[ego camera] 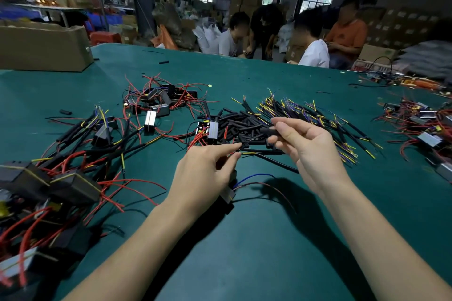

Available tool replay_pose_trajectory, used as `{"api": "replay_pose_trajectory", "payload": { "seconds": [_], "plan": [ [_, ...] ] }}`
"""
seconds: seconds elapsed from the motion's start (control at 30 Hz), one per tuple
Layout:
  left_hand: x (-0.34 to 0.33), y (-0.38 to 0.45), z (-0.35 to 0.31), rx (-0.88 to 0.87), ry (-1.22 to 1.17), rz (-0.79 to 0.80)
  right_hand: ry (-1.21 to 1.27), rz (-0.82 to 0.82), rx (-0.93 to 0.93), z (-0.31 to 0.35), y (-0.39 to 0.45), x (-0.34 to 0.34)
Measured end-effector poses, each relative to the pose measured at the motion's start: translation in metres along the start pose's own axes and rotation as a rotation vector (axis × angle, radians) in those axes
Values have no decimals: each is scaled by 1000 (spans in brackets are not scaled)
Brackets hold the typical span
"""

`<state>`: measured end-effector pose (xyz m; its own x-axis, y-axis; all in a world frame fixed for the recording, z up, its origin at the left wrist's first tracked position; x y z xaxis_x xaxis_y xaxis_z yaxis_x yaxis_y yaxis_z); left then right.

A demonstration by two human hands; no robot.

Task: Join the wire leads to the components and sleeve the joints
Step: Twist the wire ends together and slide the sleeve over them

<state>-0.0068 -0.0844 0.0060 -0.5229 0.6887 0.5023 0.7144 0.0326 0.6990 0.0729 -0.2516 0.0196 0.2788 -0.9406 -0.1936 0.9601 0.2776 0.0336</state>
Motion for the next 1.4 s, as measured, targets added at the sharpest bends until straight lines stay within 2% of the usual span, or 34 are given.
{"api": "replay_pose_trajectory", "payload": {
  "seconds": [0.13, 0.27, 0.73, 1.03, 1.4],
  "plan": [
    [0, -1, 3, 15, 14, -19, -179, -53, 76, 2, 2, 4],
    [-2, -1, 4, 19, -3, -11, -255, -60, 110, 3, 3, 2],
    [2, -1, 6, 13, -3, -74, -293, -103, 163, 8, -2, -2],
    [0, 0, 6, -4, -22, -49, -265, -120, 155, 6, -4, -4],
    [-1, 1, -1, -42, -49, -29, -312, -52, 153, 8, -4, -7]
  ]
}}
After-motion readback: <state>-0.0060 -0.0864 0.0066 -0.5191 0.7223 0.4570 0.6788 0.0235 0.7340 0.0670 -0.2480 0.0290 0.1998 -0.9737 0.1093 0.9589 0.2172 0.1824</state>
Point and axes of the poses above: each hand's wrist, its own y-axis towards the middle knuckle, its own x-axis out of the back of the hand, z = x × y, the point moved 8 cm from there along y, towards the middle knuckle, and after that the axes turned 14 degrees about -x, right-handed, at the moved point
